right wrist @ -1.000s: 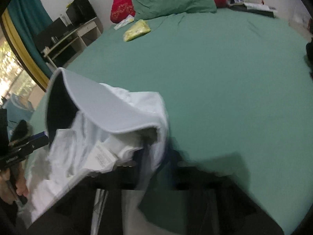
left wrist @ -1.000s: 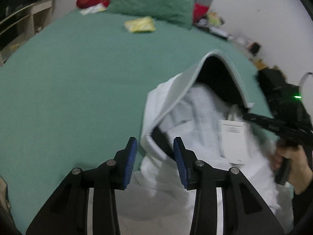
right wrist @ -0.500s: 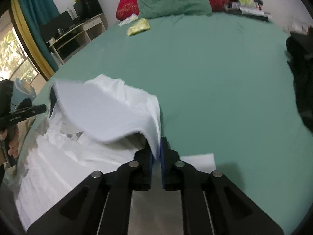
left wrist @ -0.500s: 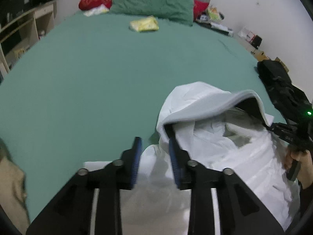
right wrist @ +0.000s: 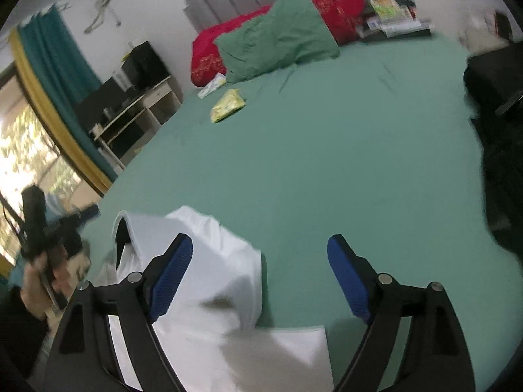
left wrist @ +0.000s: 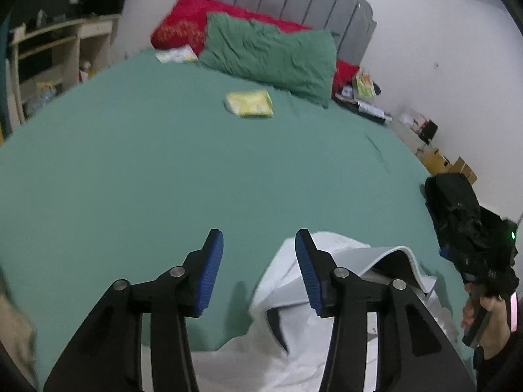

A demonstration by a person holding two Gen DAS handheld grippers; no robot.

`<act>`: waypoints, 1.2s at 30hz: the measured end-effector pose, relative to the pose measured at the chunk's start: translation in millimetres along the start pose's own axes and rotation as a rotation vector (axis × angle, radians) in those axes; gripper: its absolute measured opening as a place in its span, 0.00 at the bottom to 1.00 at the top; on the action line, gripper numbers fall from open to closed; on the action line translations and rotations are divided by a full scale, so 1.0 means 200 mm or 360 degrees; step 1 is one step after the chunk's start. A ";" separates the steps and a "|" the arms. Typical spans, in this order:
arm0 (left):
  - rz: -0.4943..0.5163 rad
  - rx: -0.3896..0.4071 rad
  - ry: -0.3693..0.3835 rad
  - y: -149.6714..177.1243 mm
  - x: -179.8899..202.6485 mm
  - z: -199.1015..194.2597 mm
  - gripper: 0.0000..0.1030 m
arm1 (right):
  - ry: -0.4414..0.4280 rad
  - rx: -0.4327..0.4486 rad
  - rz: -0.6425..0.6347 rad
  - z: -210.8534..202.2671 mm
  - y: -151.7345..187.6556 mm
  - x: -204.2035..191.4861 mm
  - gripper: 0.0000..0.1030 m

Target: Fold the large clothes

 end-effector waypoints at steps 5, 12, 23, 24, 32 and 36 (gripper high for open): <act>0.0187 -0.0358 -0.0004 0.25 0.07 0.27 0.47 | -0.0239 -0.0215 0.0135 0.26 0.07 -0.02 0.82; 0.0402 -0.0476 0.0001 0.40 0.10 0.33 0.53 | -0.0419 -0.0362 0.0044 0.33 0.16 -0.18 0.84; 0.0549 -0.0535 -0.0015 0.42 0.15 0.35 0.57 | -0.0390 -0.0532 -0.0295 0.36 0.30 -0.34 0.15; 0.0560 -0.0531 -0.0006 0.43 0.16 0.34 0.45 | -0.0370 -0.0514 -0.0316 0.34 0.30 -0.34 0.14; 0.0853 -0.0206 -0.0069 0.42 0.26 0.18 0.14 | 0.0148 -0.0277 -0.1013 0.17 0.28 -0.50 0.12; 0.0943 -0.0104 -0.0071 0.44 0.32 0.11 0.15 | 0.0218 -0.0152 -0.1144 0.09 0.31 -0.53 0.12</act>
Point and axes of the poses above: each gripper's, at about its wrist camera, not at the fingertips, and z roughly the way its jaws point, x to its right, y to its underside, the point moved 7 cm from there along z, roughly the way its jaws point, and after that the axes turned 13 degrees about -z, right-handed, at the moved point
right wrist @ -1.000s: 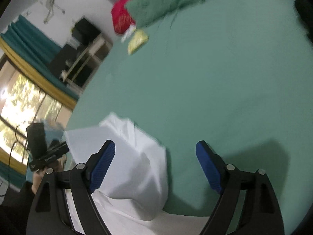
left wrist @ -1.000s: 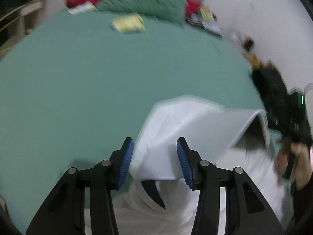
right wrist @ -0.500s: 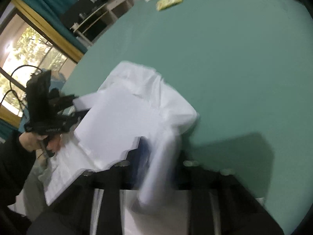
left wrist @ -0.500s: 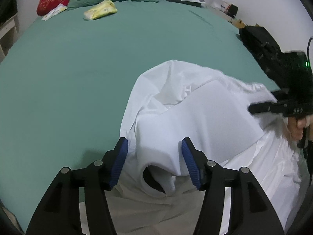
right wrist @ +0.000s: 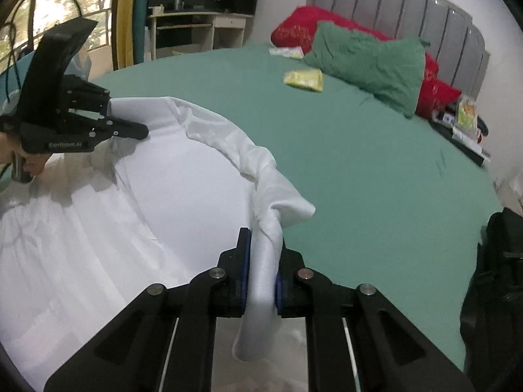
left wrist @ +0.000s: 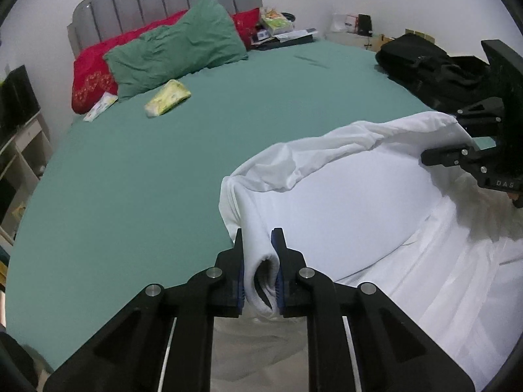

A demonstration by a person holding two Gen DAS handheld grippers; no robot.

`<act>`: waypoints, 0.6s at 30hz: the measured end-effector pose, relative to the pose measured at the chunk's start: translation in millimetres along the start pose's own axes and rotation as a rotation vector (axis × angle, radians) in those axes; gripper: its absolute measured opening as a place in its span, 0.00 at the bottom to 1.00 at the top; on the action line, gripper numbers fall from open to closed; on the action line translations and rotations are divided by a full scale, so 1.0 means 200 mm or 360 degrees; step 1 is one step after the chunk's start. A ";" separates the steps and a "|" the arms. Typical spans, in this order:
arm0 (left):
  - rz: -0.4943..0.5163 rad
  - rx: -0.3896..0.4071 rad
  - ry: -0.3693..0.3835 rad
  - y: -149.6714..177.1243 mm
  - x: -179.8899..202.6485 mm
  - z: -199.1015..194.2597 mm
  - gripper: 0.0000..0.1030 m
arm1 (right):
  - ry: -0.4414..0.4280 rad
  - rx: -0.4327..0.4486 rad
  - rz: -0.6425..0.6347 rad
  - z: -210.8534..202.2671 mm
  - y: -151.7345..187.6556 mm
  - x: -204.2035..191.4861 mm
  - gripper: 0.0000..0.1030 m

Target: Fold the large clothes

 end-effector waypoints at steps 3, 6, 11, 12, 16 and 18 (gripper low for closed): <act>-0.0007 0.0031 0.0057 0.03 0.00 -0.05 0.15 | 0.0001 0.0074 0.0006 -0.05 0.05 -0.01 0.12; -0.0025 0.0055 0.0107 0.07 0.03 -0.10 0.15 | 0.0003 0.0117 0.0009 -0.10 0.06 -0.04 0.13; -0.0025 0.0150 0.0106 0.09 0.07 -0.21 0.15 | 0.0188 0.0145 -0.0104 -0.18 0.02 -0.09 0.13; -0.0038 0.0199 0.0087 0.07 0.07 -0.23 0.15 | 0.0268 0.0147 -0.0152 -0.18 -0.01 -0.09 0.13; -0.0022 0.0350 -0.0177 -0.07 0.09 -0.20 0.15 | 0.0628 0.0141 -0.0451 -0.11 -0.16 -0.09 0.13; -0.0021 0.0248 -0.0207 -0.07 0.09 -0.09 0.15 | 0.0706 0.0120 -0.0567 -0.04 -0.19 -0.11 0.13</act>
Point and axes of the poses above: each gripper's, at about its wrist camera, not at the fingertips, and z roughly the way its jaws point, x to its right, y to its underside, the point moved 7 cm from there along z, roughly the way its jaws point, and after that the axes turned 13 degrees about -z, right-handed, at the moved point
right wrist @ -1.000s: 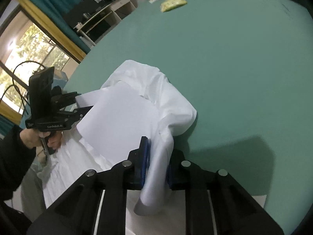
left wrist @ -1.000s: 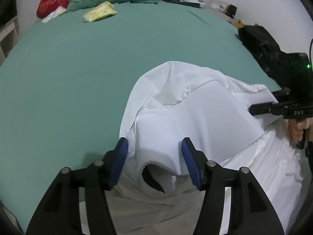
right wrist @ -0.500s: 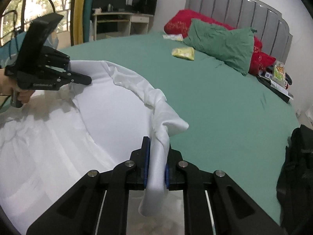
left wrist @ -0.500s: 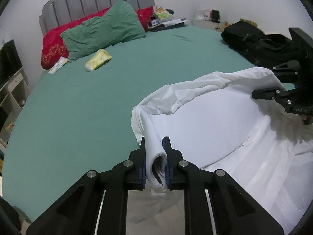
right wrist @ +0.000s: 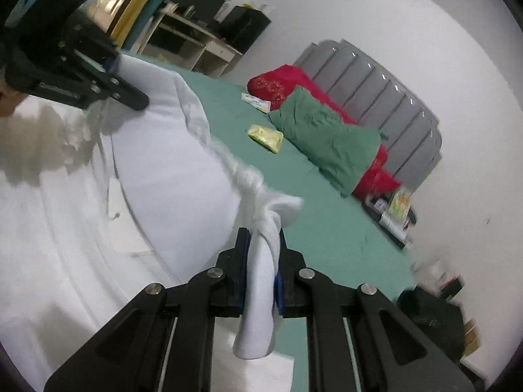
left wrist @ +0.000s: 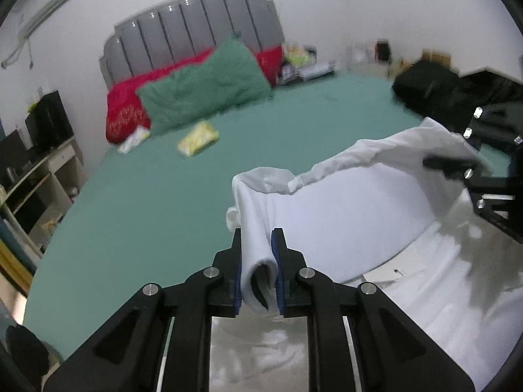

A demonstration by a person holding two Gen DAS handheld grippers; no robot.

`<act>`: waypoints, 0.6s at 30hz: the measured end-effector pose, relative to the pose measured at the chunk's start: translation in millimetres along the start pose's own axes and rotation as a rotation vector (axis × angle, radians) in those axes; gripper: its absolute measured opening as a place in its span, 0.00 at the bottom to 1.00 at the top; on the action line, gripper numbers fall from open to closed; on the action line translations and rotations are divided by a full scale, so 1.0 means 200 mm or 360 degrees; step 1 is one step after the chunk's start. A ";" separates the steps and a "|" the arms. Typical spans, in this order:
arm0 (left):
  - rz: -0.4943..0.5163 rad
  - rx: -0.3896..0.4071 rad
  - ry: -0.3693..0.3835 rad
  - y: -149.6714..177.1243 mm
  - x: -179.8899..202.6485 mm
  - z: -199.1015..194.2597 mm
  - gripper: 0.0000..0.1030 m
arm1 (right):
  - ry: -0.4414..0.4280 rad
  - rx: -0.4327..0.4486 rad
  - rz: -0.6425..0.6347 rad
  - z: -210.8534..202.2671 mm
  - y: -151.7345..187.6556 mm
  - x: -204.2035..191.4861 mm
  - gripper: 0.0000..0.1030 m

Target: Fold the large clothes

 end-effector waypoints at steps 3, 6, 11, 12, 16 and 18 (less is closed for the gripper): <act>0.0007 -0.0076 0.0016 0.08 0.04 0.04 0.15 | 0.0076 -0.0003 -0.0180 0.02 0.01 -0.08 0.13; 0.0084 -0.0079 -0.0006 0.15 0.06 -0.01 0.15 | 0.0142 0.0035 -0.0383 -0.03 0.04 -0.17 0.12; 0.0019 -0.0135 0.0044 0.25 0.04 -0.14 0.16 | 0.0129 0.0080 -0.0484 -0.16 0.09 -0.22 0.14; -0.0002 -0.0143 0.0056 0.26 0.04 -0.16 0.16 | 0.0124 0.0091 -0.0498 -0.19 0.09 -0.23 0.14; -0.0056 -0.0185 0.0094 0.35 0.03 -0.27 0.17 | 0.0120 0.0106 -0.0628 -0.27 0.10 -0.28 0.17; -0.0073 -0.0192 0.0110 0.38 0.03 -0.33 0.17 | 0.0096 0.0114 -0.0645 -0.33 0.10 -0.30 0.18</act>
Point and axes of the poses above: each gripper's, at about its wrist camera, not at the fingertips, and z roughly the way its jaws point, x to its right, y to its underside, the point moved 7 cm from there along z, roughly the way its jaws point, and after that the axes turned 13 degrees about -z, right-handed, at the moved point
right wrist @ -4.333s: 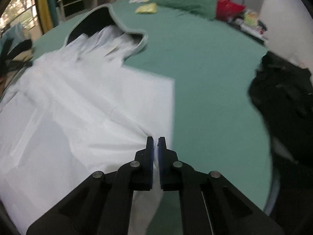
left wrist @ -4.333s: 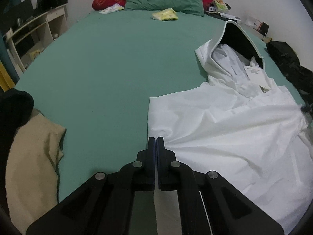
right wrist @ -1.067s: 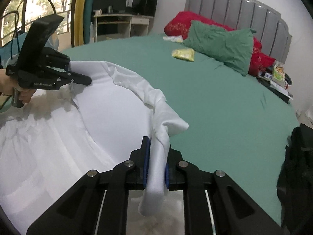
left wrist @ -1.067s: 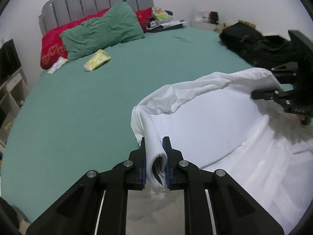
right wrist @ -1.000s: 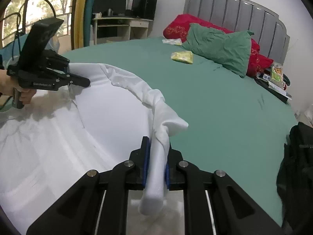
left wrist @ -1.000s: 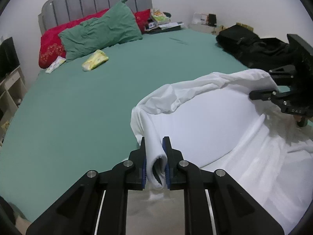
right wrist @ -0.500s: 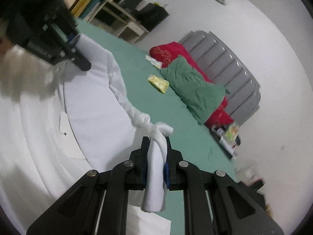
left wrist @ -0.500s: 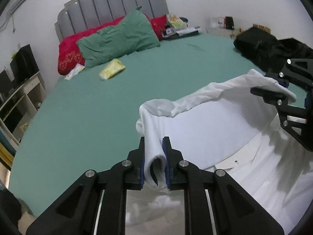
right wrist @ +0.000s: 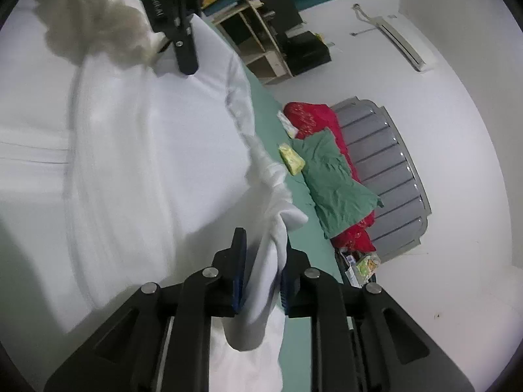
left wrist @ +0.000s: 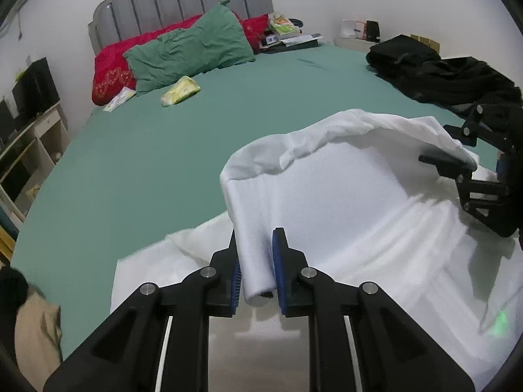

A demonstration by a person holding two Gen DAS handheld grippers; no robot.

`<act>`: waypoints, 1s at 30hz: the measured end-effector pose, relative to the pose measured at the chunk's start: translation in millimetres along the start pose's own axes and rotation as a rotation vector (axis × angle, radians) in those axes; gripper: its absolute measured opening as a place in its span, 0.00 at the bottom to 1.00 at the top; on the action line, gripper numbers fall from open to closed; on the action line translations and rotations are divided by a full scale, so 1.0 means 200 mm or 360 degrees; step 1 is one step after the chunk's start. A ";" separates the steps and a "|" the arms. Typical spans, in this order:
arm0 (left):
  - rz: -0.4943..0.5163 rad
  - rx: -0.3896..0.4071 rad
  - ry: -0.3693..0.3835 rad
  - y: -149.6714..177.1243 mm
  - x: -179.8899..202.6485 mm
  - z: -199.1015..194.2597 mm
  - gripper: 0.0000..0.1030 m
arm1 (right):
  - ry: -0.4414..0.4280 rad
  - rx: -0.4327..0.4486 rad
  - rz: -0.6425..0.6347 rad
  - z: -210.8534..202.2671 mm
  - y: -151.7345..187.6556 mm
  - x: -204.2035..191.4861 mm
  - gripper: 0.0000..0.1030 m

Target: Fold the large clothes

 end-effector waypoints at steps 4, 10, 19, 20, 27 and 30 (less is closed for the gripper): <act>-0.0060 -0.0022 0.0021 0.09 0.00 -0.11 0.17 | -0.0038 0.0005 0.0003 -0.11 0.00 -0.03 0.18; -0.0140 -0.0038 0.0072 0.20 -0.02 -0.22 0.17 | -0.0072 -0.0045 -0.0033 -0.19 0.01 -0.10 0.17; -0.0215 -0.0184 0.0074 0.31 -0.08 -0.24 0.17 | -0.0182 -0.0015 -0.0178 -0.27 -0.02 -0.22 0.17; -0.0226 -0.0222 0.0079 0.34 -0.09 -0.24 0.17 | -0.0196 -0.0012 -0.0186 -0.29 -0.01 -0.23 0.17; -0.0399 -0.0288 0.0152 0.40 -0.21 -0.41 0.44 | -0.0157 -0.0043 -0.0212 -0.36 0.01 -0.25 0.17; -0.0355 -0.0177 0.0141 0.30 -0.21 -0.53 0.45 | -0.0141 -0.0046 -0.0222 -0.40 0.00 -0.27 0.18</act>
Point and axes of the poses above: each gripper's, at about its wrist camera, not at the fingertips, and z roughly the way its jaws point, x to its right, y to its underside, the point moved 7 cm from there along z, roughly the way its jaws point, and after that the axes turned 13 degrees about -z, right-handed, at the moved point
